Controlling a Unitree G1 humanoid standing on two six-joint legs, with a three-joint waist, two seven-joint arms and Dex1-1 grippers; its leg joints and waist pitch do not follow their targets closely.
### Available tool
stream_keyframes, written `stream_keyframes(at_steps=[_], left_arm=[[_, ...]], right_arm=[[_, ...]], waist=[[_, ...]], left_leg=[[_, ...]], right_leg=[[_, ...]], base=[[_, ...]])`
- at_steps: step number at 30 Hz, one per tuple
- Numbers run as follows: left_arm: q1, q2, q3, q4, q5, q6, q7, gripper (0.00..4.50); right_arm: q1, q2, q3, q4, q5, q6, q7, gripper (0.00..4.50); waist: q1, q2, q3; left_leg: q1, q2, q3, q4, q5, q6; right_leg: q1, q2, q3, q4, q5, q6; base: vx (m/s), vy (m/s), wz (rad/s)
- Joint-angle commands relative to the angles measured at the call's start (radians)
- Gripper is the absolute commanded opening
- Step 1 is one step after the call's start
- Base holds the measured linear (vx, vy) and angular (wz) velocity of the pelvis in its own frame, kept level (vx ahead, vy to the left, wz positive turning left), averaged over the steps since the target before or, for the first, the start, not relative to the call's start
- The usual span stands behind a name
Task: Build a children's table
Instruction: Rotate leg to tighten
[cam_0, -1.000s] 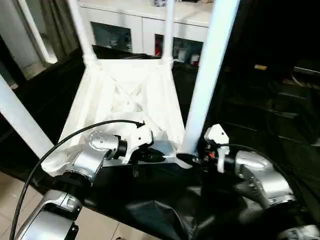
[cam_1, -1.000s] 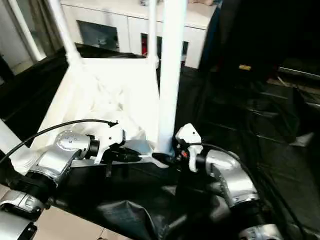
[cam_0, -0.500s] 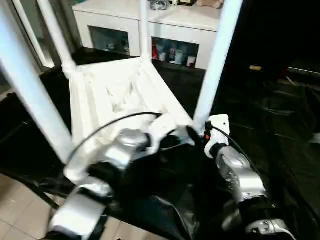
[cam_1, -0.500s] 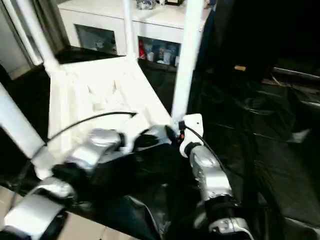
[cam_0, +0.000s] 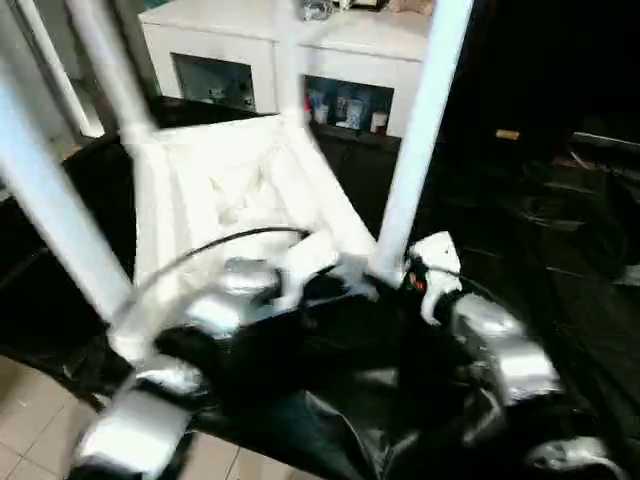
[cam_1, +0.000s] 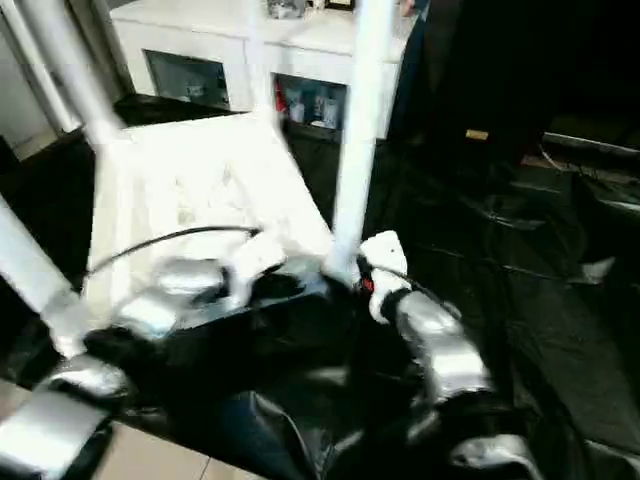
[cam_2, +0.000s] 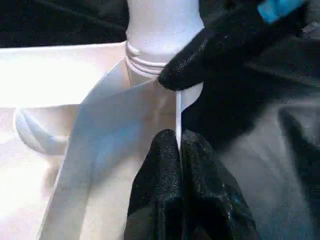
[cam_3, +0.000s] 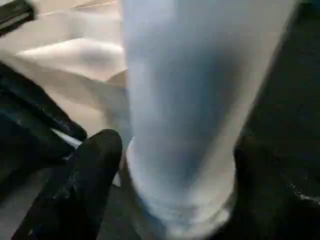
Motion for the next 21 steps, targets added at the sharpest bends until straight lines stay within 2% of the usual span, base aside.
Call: stream_keyframes(at_steps=[1,2,3,5,7,8,11,16,21], left_arm=[[0.03,-0.002,-0.02,-0.016,-0.038,-0.009,-0.082,0.0],[0.05,0.029,-0.015,-0.053,-0.071,0.005,-0.154,0.0],[0.053,0.034,-0.012,-0.061,-0.079,0.015,-0.169,0.0],[0.056,0.043,-0.007,-0.067,-0.086,0.017,-0.183,0.0],[0.058,0.054,-0.001,-0.066,-0.085,0.013,-0.192,0.0],[0.058,0.054,-0.001,-0.066,-0.085,0.013,-0.192,0.0],[0.059,0.064,0.007,-0.056,-0.08,0.003,-0.192,0.0],[0.069,0.071,0.011,-0.08,-0.086,0.018,-0.202,0.0],[0.07,0.071,0.011,-0.081,-0.087,0.018,-0.203,0.0]], right_arm=[[0.01,-0.023,0.011,-0.044,0.026,-0.001,0.077,3.68],[0.021,-0.05,0.013,-0.061,0.049,0.01,0.155,3.68],[0.022,-0.053,0.013,-0.06,0.052,0.009,0.167,3.68],[0.025,-0.057,0.018,-0.058,0.056,0.01,0.186,3.68],[0.029,-0.064,0.029,-0.057,0.06,0.012,0.21,3.68],[0.029,-0.064,0.029,-0.057,0.06,0.012,0.21,3.68],[0.034,-0.068,0.044,-0.053,0.051,0.01,0.227,3.34],[0.039,-0.071,0.044,-0.057,0.055,0.015,0.251,2.98],[0.038,-0.071,0.041,-0.056,0.066,0.017,0.259,2.68]], waist=[[0.003,-0.01,-0.053],[0.009,-0.012,-0.055],[0.012,-0.011,-0.054],[0.014,-0.01,-0.053],[0.017,-0.015,-0.052],[0.018,-0.014,-0.05],[0.017,-0.017,-0.05],[0.017,-0.017,-0.05],[0.017,-0.016,-0.051]], left_leg=[[0.014,0.057,-0.023,-0.063,-0.254,0.073],[0.015,0.059,-0.021,-0.063,-0.237,0.08],[0.01,0.061,-0.02,-0.063,-0.206,0.085],[0.013,0.06,-0.017,-0.062,-0.207,0.084],[0.012,0.06,-0.017,-0.063,-0.218,0.078],[0.013,0.059,-0.017,-0.063,-0.231,0.07],[0.013,0.059,-0.019,-0.066,-0.244,0.055],[0.013,0.059,-0.02,-0.066,-0.238,0.054],[0.012,0.058,-0.019,-0.065,-0.228,0.058]], right_leg=[[0.041,-0.059,0.038,-0.067,-0.247,-0.22],[0.043,-0.057,0.037,-0.059,-0.198,-0.24],[0.045,-0.058,0.037,-0.052,-0.158,-0.252],[0.042,-0.057,0.036,-0.051,-0.154,-0.26],[0.043,-0.06,0.036,-0.054,-0.187,-0.256],[0.041,-0.061,0.036,-0.057,-0.22,-0.247],[0.04,-0.063,0.038,-0.061,-0.261,-0.228],[0.04,-0.063,0.038,-0.062,-0.266,-0.219],[0.04,-0.061,0.038,-0.06,-0.24,-0.226]], base=[[0.0,0.0,0.0],[0.0,0.0,0.0],[0.0,0.0,0.0],[0.0,0.0,0.0],[0.0,0.0,0.0],[0.0,0.0,0.0],[0.0,0.0,0.0],[0.0,0.0,0.0],[0.0,0.0,0.0]])
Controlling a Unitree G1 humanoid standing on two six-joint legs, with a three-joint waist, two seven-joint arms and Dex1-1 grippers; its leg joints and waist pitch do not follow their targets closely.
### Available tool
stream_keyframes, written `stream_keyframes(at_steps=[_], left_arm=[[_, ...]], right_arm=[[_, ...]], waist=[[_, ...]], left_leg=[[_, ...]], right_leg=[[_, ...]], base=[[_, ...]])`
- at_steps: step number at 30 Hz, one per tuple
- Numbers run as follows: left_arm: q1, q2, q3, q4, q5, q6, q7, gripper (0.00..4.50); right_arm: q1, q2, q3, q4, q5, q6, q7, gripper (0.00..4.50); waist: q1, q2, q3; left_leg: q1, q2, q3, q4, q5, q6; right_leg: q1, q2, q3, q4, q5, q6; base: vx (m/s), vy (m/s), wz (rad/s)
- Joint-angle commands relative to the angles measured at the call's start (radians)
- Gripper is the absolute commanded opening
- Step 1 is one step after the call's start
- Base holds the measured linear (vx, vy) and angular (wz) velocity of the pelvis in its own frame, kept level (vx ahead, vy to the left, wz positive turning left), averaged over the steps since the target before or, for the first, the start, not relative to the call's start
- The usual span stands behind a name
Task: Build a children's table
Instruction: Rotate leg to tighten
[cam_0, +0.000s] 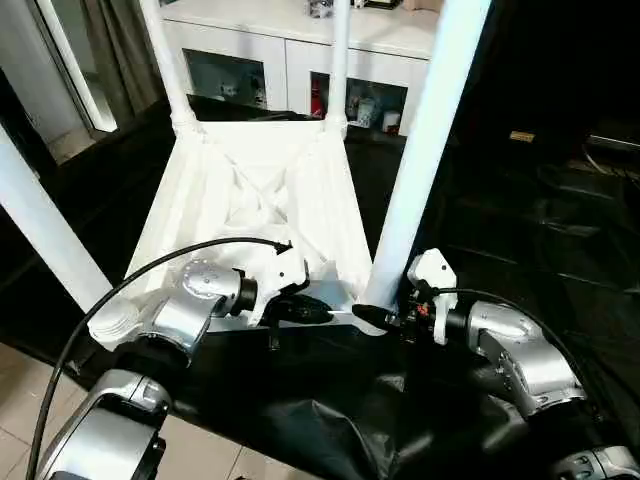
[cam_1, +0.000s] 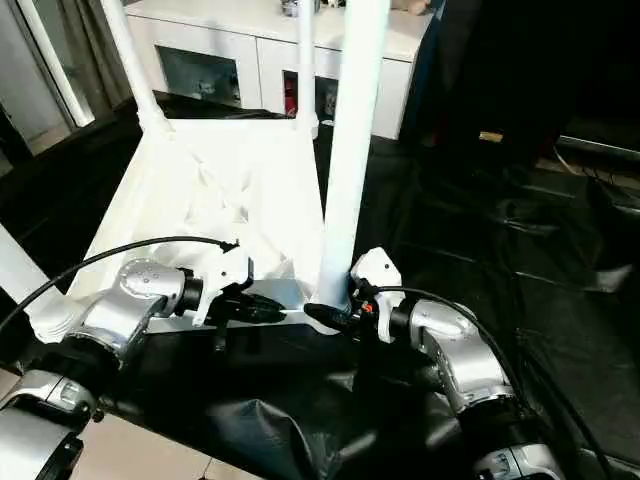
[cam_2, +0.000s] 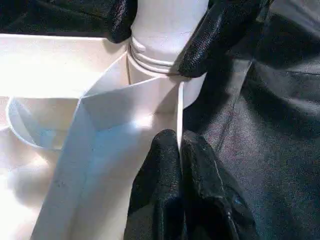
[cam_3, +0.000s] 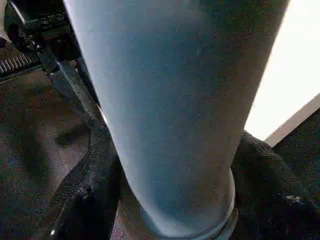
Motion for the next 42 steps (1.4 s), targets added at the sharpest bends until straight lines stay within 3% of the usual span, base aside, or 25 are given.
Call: stream_keyframes(at_steps=[1,8,10,12,15,17,20,21,23,25,29,31,36,37,39,40,42], left_arm=[[0.02,-0.01,0.012,-0.001,-0.038,0.003,-0.016,0.0],[0.022,-0.015,0.017,0.009,-0.028,0.008,0.017,0.0],[0.004,-0.034,0.021,0.046,0.003,-0.013,0.105,0.0],[-0.033,-0.079,0.024,0.117,0.044,-0.02,0.244,0.0],[-0.06,-0.117,0.015,0.162,0.074,-0.004,0.338,0.0],[-0.088,-0.172,0.015,0.199,0.096,0.053,0.459,0.0],[-0.101,-0.205,0.017,0.216,0.101,0.075,0.521,0.0],[-0.112,-0.23,0.014,0.232,0.106,0.075,0.547,0.0],[-0.119,-0.244,0.008,0.241,0.113,0.065,0.558,0.0],[-0.126,-0.248,0.009,0.255,0.119,0.051,0.559,0.0],[-0.132,-0.233,0.007,0.267,0.128,0.016,0.54,0.0],[-0.127,-0.213,0.007,0.26,0.128,0.002,0.517,0.0],[-0.105,-0.16,0.005,0.229,0.115,-0.051,0.423,0.0],[-0.102,-0.152,0.004,0.228,0.113,-0.074,0.402,0.0],[-0.074,-0.122,0.0,0.188,0.079,-0.104,0.277,0.0],[-0.063,-0.109,-0.005,0.169,0.069,-0.109,0.233,0.0],[-0.037,-0.076,-0.017,0.123,0.044,-0.109,0.138,0.0]], right_arm=[[0.008,-0.007,0.001,-0.012,0.008,0.01,0.018,2.68],[0.016,0.023,-0.023,0.006,0.009,0.012,-0.038,2.65],[0.009,0.051,-0.04,0.042,-0.015,-0.021,-0.121,2.65],[-0.006,0.108,-0.073,0.108,-0.045,-0.015,-0.291,2.65],[-0.014,0.148,-0.085,0.141,-0.078,0.009,-0.426,2.65],[-0.028,0.204,-0.13,0.172,-0.085,0.046,-0.595,2.65],[-0.038,0.23,-0.147,0.187,-0.084,0.053,-0.652,2.65],[-0.051,0.249,-0.155,0.202,-0.093,0.045,-0.697,2.65],[-0.06,0.263,-0.147,0.208,-0.1,0.033,-0.699,2.65],[-0.065,0.273,-0.144,0.207,-0.092,0.016,-0.681,3.2],[-0.084,0.262,-0.136,0.207,-0.088,-0.006,-0.646,3.43],[-0.098,0.232,-0.118,0.2,-0.095,-0.013,-0.58,3.76],[-0.083,0.123,-0.062,0.134,-0.088,-0.034,-0.36,3.76],[-0.077,0.106,-0.057,0.123,-0.085,-0.041,-0.325,3.76],[-0.062,0.062,-0.05,0.087,-0.064,-0.041,-0.235,3.76],[-0.057,0.048,-0.048,0.073,-0.054,-0.037,-0.204,3.76],[-0.045,0.014,-0.04,0.044,-0.038,-0.033,-0.13,3.76]], waist=[[0.0,-0.015,-0.051],[-0.001,-0.013,-0.051],[-0.002,-0.013,-0.05],[-0.011,-0.013,-0.046],[-0.02,-0.013,-0.044],[-0.027,-0.014,-0.044],[-0.028,-0.014,-0.045],[-0.027,-0.009,-0.046],[-0.028,-0.012,-0.048],[-0.027,-0.008,-0.049],[-0.029,-0.01,-0.049],[-0.03,-0.014,-0.048],[-0.03,-0.017,-0.046],[-0.029,-0.023,-0.046],[-0.025,-0.022,-0.047],[-0.024,-0.025,-0.048],[-0.018,-0.021,-0.049]], left_leg=[[0.013,0.058,-0.022,-0.065,-0.227,0.057],[0.014,0.058,-0.022,-0.066,-0.238,0.049],[0.014,0.058,-0.023,-0.067,-0.248,0.045],[0.018,0.055,-0.026,-0.07,-0.299,0.017],[0.02,0.052,-0.032,-0.074,-0.343,-0.012],[0.024,0.051,-0.032,-0.073,-0.362,-0.009],[0.025,0.05,-0.033,-0.074,-0.369,-0.01],[0.024,0.051,-0.033,-0.074,-0.365,-0.008],[0.018,0.049,-0.032,-0.074,-0.344,0.004],[0.017,0.049,-0.03,-0.073,-0.335,0.014],[0.012,0.049,-0.03,-0.074,-0.335,0.025],[0.014,0.049,-0.031,-0.074,-0.347,0.027],[0.007,0.05,-0.034,-0.074,-0.345,0.038],[0.007,0.051,-0.032,-0.072,-0.343,0.046],[0.011,0.052,-0.031,-0.071,-0.327,0.052],[0.004,0.054,-0.031,-0.071,-0.305,0.061],[0.012,0.058,-0.027,-0.069,-0.285,0.068]], right_leg=[[0.041,-0.06,0.037,-0.06,-0.242,-0.227],[0.04,-0.06,0.038,-0.062,-0.255,-0.225],[0.039,-0.06,0.038,-0.063,-0.27,-0.221],[0.031,-0.061,0.038,-0.075,-0.36,-0.199],[0.029,-0.06,0.036,-0.082,-0.437,-0.163],[0.024,-0.061,0.038,-0.09,-0.475,-0.149],[0.022,-0.059,0.037,-0.092,-0.465,-0.145],[0.024,-0.058,0.038,-0.091,-0.451,-0.147],[0.028,-0.057,0.039,-0.088,-0.399,-0.153],[0.029,-0.057,0.04,-0.087,-0.364,-0.162],[0.035,-0.058,0.038,-0.084,-0.362,-0.167],[0.033,-0.057,0.036,-0.088,-0.393,-0.16],[0.037,-0.06,0.036,-0.09,-0.428,-0.146],[0.036,-0.06,0.036,-0.091,-0.426,-0.144],[0.035,-0.062,0.037,-0.089,-0.409,-0.153],[0.039,-0.064,0.038,-0.083,-0.379,-0.165],[0.034,-0.063,0.039,-0.077,-0.32,-0.194]], base=[[0.0,0.0,0.0],[0.0,0.0,0.0],[0.0,0.0,0.0],[0.0,0.0,0.0],[0.0,0.0,0.0],[0.0,0.0,0.0],[0.0,0.0,0.0],[0.0,0.0,0.0],[0.0,0.0,0.0],[0.0,0.0,0.0],[0.0,0.0,0.0],[0.0,0.0,0.0],[0.0,0.0,0.0],[0.0,0.0,0.0],[0.0,0.0,0.0],[0.0,0.0,0.0],[0.0,0.0,0.0]])
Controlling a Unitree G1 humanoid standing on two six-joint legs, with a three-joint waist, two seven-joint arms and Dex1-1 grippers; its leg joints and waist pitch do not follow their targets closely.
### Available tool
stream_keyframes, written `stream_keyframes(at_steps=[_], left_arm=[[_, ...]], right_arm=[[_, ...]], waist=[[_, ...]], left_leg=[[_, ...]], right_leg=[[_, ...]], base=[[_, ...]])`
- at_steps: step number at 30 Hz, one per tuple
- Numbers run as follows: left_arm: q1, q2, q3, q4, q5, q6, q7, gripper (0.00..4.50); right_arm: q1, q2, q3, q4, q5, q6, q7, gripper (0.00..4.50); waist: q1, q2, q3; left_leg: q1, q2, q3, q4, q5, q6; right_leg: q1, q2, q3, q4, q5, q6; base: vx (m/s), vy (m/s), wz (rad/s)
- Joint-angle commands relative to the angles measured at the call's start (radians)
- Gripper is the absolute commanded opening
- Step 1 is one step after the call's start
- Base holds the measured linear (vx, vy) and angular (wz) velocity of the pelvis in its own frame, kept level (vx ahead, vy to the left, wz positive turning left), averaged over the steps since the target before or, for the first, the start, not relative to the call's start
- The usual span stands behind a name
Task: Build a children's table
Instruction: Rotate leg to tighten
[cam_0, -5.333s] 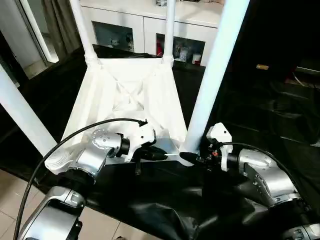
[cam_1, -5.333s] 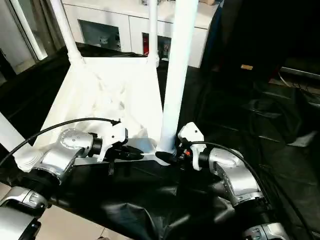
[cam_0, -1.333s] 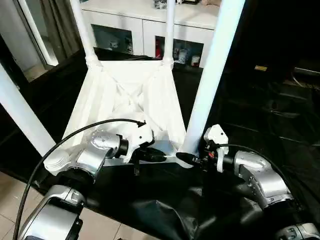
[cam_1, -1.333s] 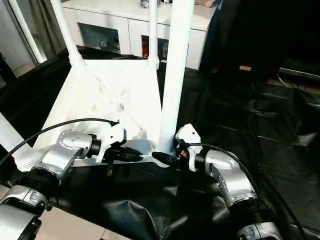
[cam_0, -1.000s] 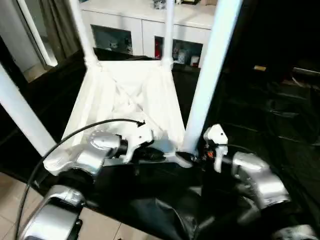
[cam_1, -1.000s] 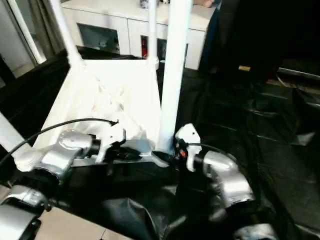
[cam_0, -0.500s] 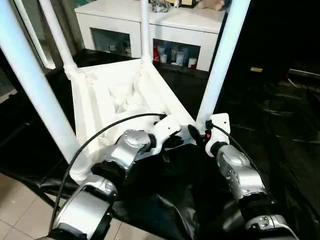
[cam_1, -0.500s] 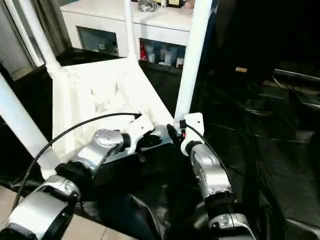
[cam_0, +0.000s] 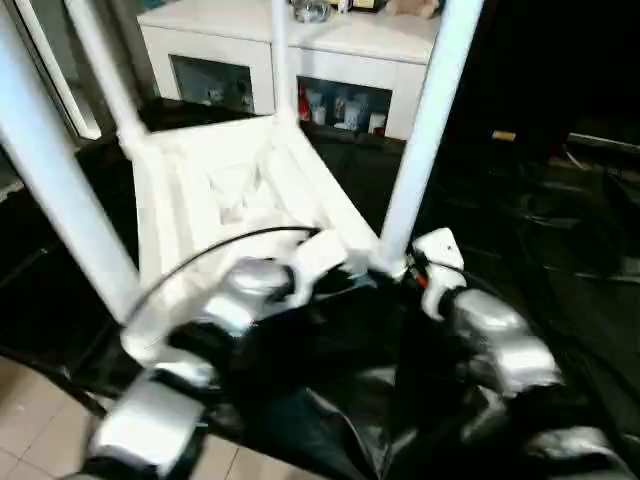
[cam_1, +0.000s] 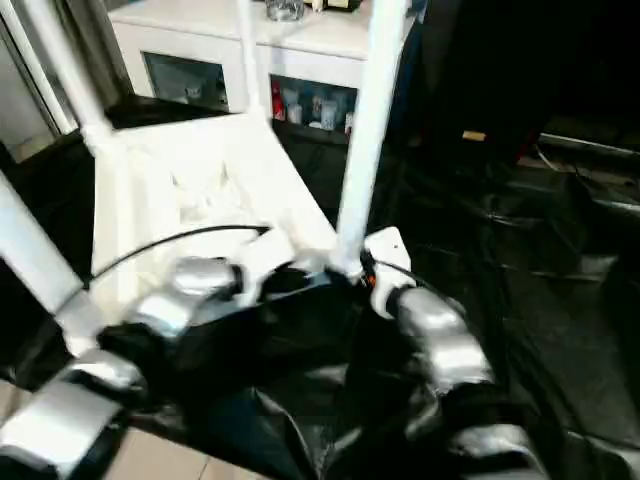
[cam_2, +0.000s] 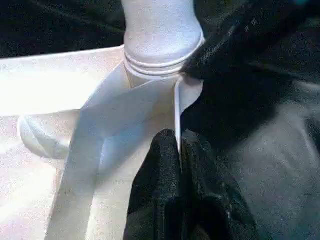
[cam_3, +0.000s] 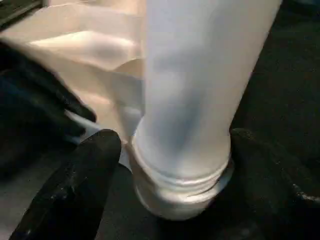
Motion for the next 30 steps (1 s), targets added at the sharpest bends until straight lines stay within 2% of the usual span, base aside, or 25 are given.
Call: stream_keyframes(at_steps=[1,3,5,7,11,14,16,17,18,23,27,30], left_arm=[[0.046,0.018,-0.024,-0.036,-0.04,-0.028,-0.134,0.0],[0.054,0.028,-0.024,-0.05,-0.05,-0.018,-0.158,0.0],[0.071,0.047,-0.022,-0.074,-0.067,-0.007,-0.206,0.0],[0.083,0.06,-0.018,-0.086,-0.078,0.001,-0.234,0.0],[0.096,0.073,-0.013,-0.106,-0.079,0.011,-0.243,0.0],[0.099,0.073,-0.01,-0.11,-0.079,0.014,-0.24,0.0],[0.101,0.073,-0.008,-0.113,-0.078,0.016,-0.239,0.0],[0.101,0.073,-0.008,-0.115,-0.078,0.017,-0.239,0.0],[0.103,0.073,-0.008,-0.117,-0.078,0.02,-0.241,0.0],[0.107,0.073,-0.006,-0.122,-0.076,0.026,-0.241,0.0],[0.114,0.065,-0.004,-0.128,-0.075,0.036,-0.226,0.0],[0.101,0.038,0.0,-0.097,-0.042,0.057,-0.124,0.0]], right_arm=[[0.004,-0.031,0.022,-0.045,0.026,0.002,0.094,3.76],[0.007,-0.04,0.03,-0.048,0.024,-0.004,0.112,3.76],[0.014,-0.051,0.038,-0.06,0.04,0.002,0.156,3.76],[0.022,-0.05,0.04,-0.077,0.06,0.014,0.193,3.76],[0.034,-0.051,0.059,-0.091,0.062,0.026,0.23,3.76],[0.038,-0.047,0.061,-0.091,0.067,0.03,0.238,3.42],[0.04,-0.045,0.063,-0.09,0.066,0.03,0.242,3.29],[0.04,-0.045,0.063,-0.089,0.066,0.029,0.244,3.05],[0.041,-0.045,0.063,-0.09,0.066,0.031,0.248,3.05],[0.052,-0.052,0.061,-0.103,0.068,0.046,0.254,2.73],[0.06,-0.043,0.051,-0.096,0.059,0.067,0.208,2.66],[0.057,0.002,0.02,-0.042,0.032,0.063,0.076,2.65]], waist=[[0.004,-0.016,-0.049],[0.009,-0.012,-0.051],[0.015,-0.011,-0.052],[0.02,-0.012,-0.051],[0.027,-0.014,-0.048],[0.025,-0.014,-0.046],[0.024,-0.014,-0.047],[0.024,-0.013,-0.048],[0.024,-0.014,-0.048],[0.025,-0.014,-0.051],[0.026,-0.01,-0.05],[0.019,-0.01,-0.046]], left_leg=[[0.009,0.059,-0.024,-0.067,-0.27,0.075],[0.014,0.062,-0.02,-0.065,-0.245,0.079],[0.012,0.064,-0.018,-0.064,-0.21,0.082],[0.01,0.064,-0.016,-0.063,-0.2,0.086],[0.011,0.064,-0.017,-0.066,-0.224,0.074],[0.013,0.063,-0.019,-0.07,-0.259,0.047],[0.013,0.063,-0.02,-0.07,-0.255,0.042],[0.013,0.063,-0.02,-0.07,-0.251,0.042],[0.013,0.062,-0.02,-0.069,-0.244,0.044],[0.012,0.061,-0.017,-0.064,-0.201,0.064],[0.013,0.062,-0.017,-0.065,-0.209,0.062],[0.015,0.059,-0.019,-0.068,-0.248,0.042]], right_leg=[[0.037,-0.061,0.04,-0.07,-0.274,-0.22],[0.036,-0.057,0.039,-0.063,-0.217,-0.24],[0.04,-0.057,0.037,-0.053,-0.147,-0.266],[0.043,-0.058,0.036,-0.05,-0.136,-0.271],[0.042,-0.061,0.037,-0.055,-0.2,-0.253],[0.039,-0.063,0.039,-0.064,-0.277,-0.229],[0.039,-0.062,0.04,-0.063,-0.274,-0.224],[0.039,-0.062,0.04,-0.062,-0.265,-0.224],[0.039,-0.061,0.039,-0.062,-0.25,-0.227],[0.042,-0.059,0.038,-0.054,-0.18,-0.246],[0.042,-0.059,0.038,-0.056,-0.199,-0.244],[0.037,-0.06,0.039,-0.063,-0.25,-0.235]], base=[[0.0,0.0,0.0],[0.0,0.0,0.0],[0.0,0.0,0.0],[0.0,0.0,0.0],[0.0,0.0,0.0],[0.0,0.0,0.0],[0.0,0.0,0.0],[0.0,0.0,0.0],[0.0,0.0,0.0],[0.0,0.0,0.0],[0.0,0.0,0.0],[0.0,0.0,0.0]])
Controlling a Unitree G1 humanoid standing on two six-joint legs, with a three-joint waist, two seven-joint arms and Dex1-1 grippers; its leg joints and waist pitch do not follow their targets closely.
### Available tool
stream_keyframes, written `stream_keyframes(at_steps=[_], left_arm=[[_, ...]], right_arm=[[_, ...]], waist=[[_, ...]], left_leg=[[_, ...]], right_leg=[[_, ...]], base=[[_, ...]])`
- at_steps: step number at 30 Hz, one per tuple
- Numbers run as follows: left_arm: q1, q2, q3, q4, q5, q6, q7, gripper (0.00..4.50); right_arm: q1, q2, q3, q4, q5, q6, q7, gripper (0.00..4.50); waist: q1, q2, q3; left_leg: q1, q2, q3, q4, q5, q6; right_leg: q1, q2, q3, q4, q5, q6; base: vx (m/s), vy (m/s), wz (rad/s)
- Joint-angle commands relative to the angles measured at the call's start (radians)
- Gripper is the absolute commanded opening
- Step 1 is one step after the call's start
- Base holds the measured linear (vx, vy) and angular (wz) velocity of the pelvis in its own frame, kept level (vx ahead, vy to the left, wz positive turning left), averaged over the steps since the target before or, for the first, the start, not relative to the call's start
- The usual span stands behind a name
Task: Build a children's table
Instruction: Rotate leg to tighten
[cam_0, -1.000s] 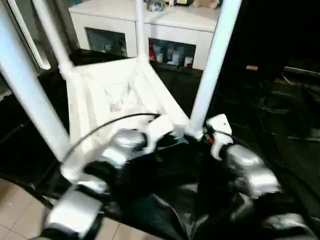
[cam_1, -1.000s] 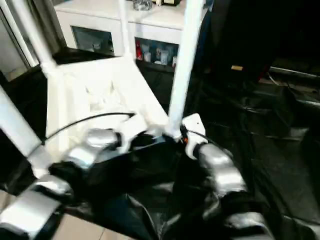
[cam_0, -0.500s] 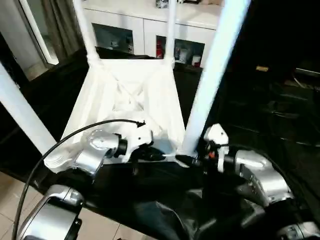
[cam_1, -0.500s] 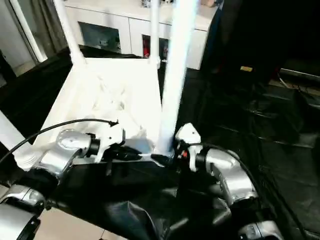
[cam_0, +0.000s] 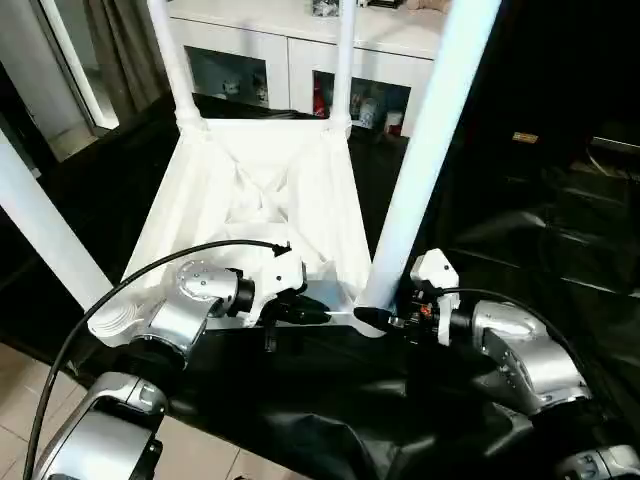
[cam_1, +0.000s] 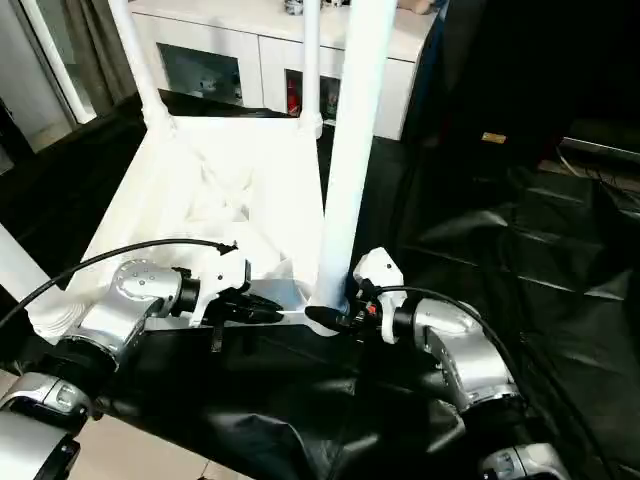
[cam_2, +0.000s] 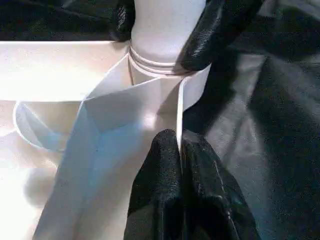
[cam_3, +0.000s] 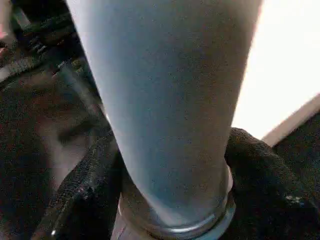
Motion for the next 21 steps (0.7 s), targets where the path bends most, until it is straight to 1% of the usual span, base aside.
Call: stream_keyframes(at_steps=[1,2,3,4,5,6,7,8,9,10,11,12,13,14,15,16,17,18,19,21], left_arm=[[0.01,-0.049,-0.002,0.056,0.02,0.026,0.097,0.0],[0.004,-0.059,-0.003,0.069,0.03,0.025,0.126,0.0],[-0.008,-0.077,0.003,0.086,0.037,0.037,0.172,0.0],[-0.024,-0.106,0.005,0.111,0.048,0.056,0.234,0.0],[-0.035,-0.126,0.007,0.125,0.056,0.071,0.273,0.0],[-0.043,-0.141,0.007,0.136,0.062,0.085,0.305,0.0],[-0.054,-0.166,0.008,0.151,0.068,0.105,0.35,0.0],[-0.066,-0.191,0.011,0.165,0.075,0.123,0.403,0.0],[-0.07,-0.2,0.011,0.169,0.076,0.128,0.417,0.0],[-0.078,-0.22,0.01,0.178,0.079,0.136,0.446,0.0],[-0.08,-0.224,0.005,0.178,0.084,0.135,0.452,0.0],[-0.08,-0.225,0.001,0.177,0.087,0.134,0.454,0.0],[-0.082,-0.227,0.001,0.179,0.088,0.13,0.45,0.0],[-0.084,-0.229,0.001,0.182,0.088,0.127,0.446,0.0],[-0.087,-0.224,0.001,0.186,0.09,0.111,0.438,0.0],[-0.089,-0.218,0.003,0.187,0.089,0.106,0.426,0.0],[-0.091,-0.216,0.005,0.19,0.091,0.104,0.423,0.0],[-0.092,-0.204,0.005,0.191,0.093,0.082,0.413,0.0],[-0.092,-0.194,0.005,0.19,0.093,0.065,0.4,0.0],[-0.084,-0.165,0.006,0.175,0.083,0.045,0.347,0.0]], right_arm=[[0.008,0.033,-0.026,0.054,-0.039,0.012,-0.125,2.65],[0.008,0.049,-0.034,0.066,-0.045,0.011,-0.164,2.65],[0.008,0.073,-0.047,0.075,-0.05,0.021,-0.224,2.65],[0.004,0.115,-0.068,0.087,-0.058,0.048,-0.325,2.65],[0.001,0.142,-0.081,0.093,-0.063,0.069,-0.392,2.64],[-0.003,0.163,-0.092,0.099,-0.068,0.086,-0.448,2.64],[-0.01,0.193,-0.098,0.111,-0.079,0.096,-0.513,2.64],[-0.017,0.217,-0.091,0.121,-0.098,0.086,-0.563,2.64],[-0.019,0.225,-0.084,0.125,-0.108,0.081,-0.577,2.64],[-0.024,0.244,-0.068,0.133,-0.129,0.067,-0.606,2.64],[-0.025,0.252,-0.061,0.133,-0.132,0.063,-0.605,2.64],[-0.026,0.258,-0.058,0.132,-0.132,0.063,-0.603,2.64],[-0.027,0.262,-0.056,0.133,-0.136,0.054,-0.607,2.64],[-0.029,0.266,-0.055,0.134,-0.141,0.047,-0.612,2.64],[-0.032,0.269,-0.072,0.136,-0.128,0.034,-0.612,2.99],[-0.036,0.267,-0.087,0.134,-0.117,0.029,-0.608,3.2],[-0.038,0.268,-0.097,0.132,-0.11,0.03,-0.612,3.34],[-0.041,0.258,-0.105,0.125,-0.101,0.024,-0.6,3.36],[-0.043,0.247,-0.107,0.118,-0.095,0.018,-0.584,3.46],[-0.048,0.208,-0.109,0.103,-0.077,0.014,-0.517,3.74]], waist=[[-0.008,-0.01,-0.043],[-0.012,-0.012,-0.041],[-0.014,-0.009,-0.041],[-0.02,-0.008,-0.039],[-0.028,-0.011,-0.036],[-0.029,-0.006,-0.037],[-0.034,-0.008,-0.038],[-0.037,-0.008,-0.035],[-0.036,-0.008,-0.036],[-0.038,-0.005,-0.037],[-0.037,-0.003,-0.037],[-0.036,-0.008,-0.039],[-0.036,-0.008,-0.039],[-0.035,-0.004,-0.04],[-0.035,-0.005,-0.04],[-0.036,-0.002,-0.04],[-0.036,-0.003,-0.041],[-0.035,-0.004,-0.042],[-0.035,-0.002,-0.042],[-0.034,-0.002,-0.043]], left_leg=[[0.014,0.057,-0.023,-0.069,-0.28,0.026],[0.014,0.056,-0.027,-0.072,-0.309,0.01],[0.017,0.056,-0.028,-0.072,-0.325,0.003],[0.019,0.056,-0.03,-0.074,-0.346,-0.007],[0.02,0.052,-0.032,-0.075,-0.375,-0.019],[0.022,0.051,-0.036,-0.076,-0.386,-0.025],[0.02,0.051,-0.038,-0.077,-0.397,-0.027],[0.022,0.05,-0.039,-0.077,-0.414,-0.027],[0.027,0.05,-0.04,-0.075,-0.426,-0.028],[0.026,0.048,-0.039,-0.074,-0.431,-0.026],[0.026,0.047,-0.04,-0.075,-0.428,-0.024],[0.022,0.047,-0.039,-0.076,-0.421,-0.009],[0.022,0.047,-0.039,-0.076,-0.421,-0.009],[0.02,0.048,-0.038,-0.076,-0.413,-0.003],[0.018,0.048,-0.038,-0.077,-0.409,-0.002],[0.018,0.048,-0.037,-0.078,-0.408,0.0],[0.018,0.048,-0.037,-0.077,-0.41,0.003],[0.018,0.048,-0.037,-0.078,-0.408,0.004],[0.018,0.049,-0.037,-0.078,-0.407,0.006],[0.017,0.05,-0.036,-0.078,-0.398,0.008]], right_leg=[[0.033,-0.059,0.04,-0.071,-0.309,-0.216],[0.034,-0.061,0.039,-0.077,-0.373,-0.195],[0.031,-0.061,0.039,-0.079,-0.401,-0.185],[0.027,-0.059,0.04,-0.083,-0.432,-0.173],[0.023,-0.056,0.039,-0.089,-0.48,-0.156],[0.023,-0.059,0.038,-0.09,-0.506,-0.148],[0.023,-0.06,0.037,-0.095,-0.536,-0.13],[0.017,-0.059,0.037,-0.101,-0.564,-0.115],[0.015,-0.059,0.035,-0.104,-0.579,-0.109],[0.014,-0.059,0.037,-0.107,-0.581,-0.102],[0.015,-0.059,0.037,-0.107,-0.576,-0.101],[0.018,-0.058,0.038,-0.107,-0.558,-0.097],[0.018,-0.058,0.038,-0.107,-0.558,-0.097],[0.017,-0.057,0.04,-0.104,-0.529,-0.105],[0.02,-0.057,0.039,-0.103,-0.518,-0.108],[0.019,-0.055,0.04,-0.102,-0.499,-0.112],[0.019,-0.055,0.04,-0.1,-0.49,-0.118],[0.02,-0.056,0.039,-0.1,-0.487,-0.119],[0.021,-0.056,0.04,-0.099,-0.478,-0.122],[0.023,-0.055,0.04,-0.096,-0.451,-0.131]], base=[[0.0,0.0,0.0],[0.0,0.0,0.0],[0.0,0.0,0.0],[0.0,0.0,0.0],[0.0,0.0,0.0],[0.0,0.0,0.0],[0.0,0.0,0.0],[0.0,0.0,0.0],[0.0,0.0,0.0],[0.0,0.0,0.0],[0.0,0.0,0.0],[0.0,0.0,0.0],[0.0,0.0,0.0],[0.0,0.0,0.0],[0.0,0.0,0.0],[0.0,0.0,0.0],[0.0,0.0,0.0],[0.0,0.0,0.0],[0.0,0.0,0.0],[0.0,0.0,0.0]])
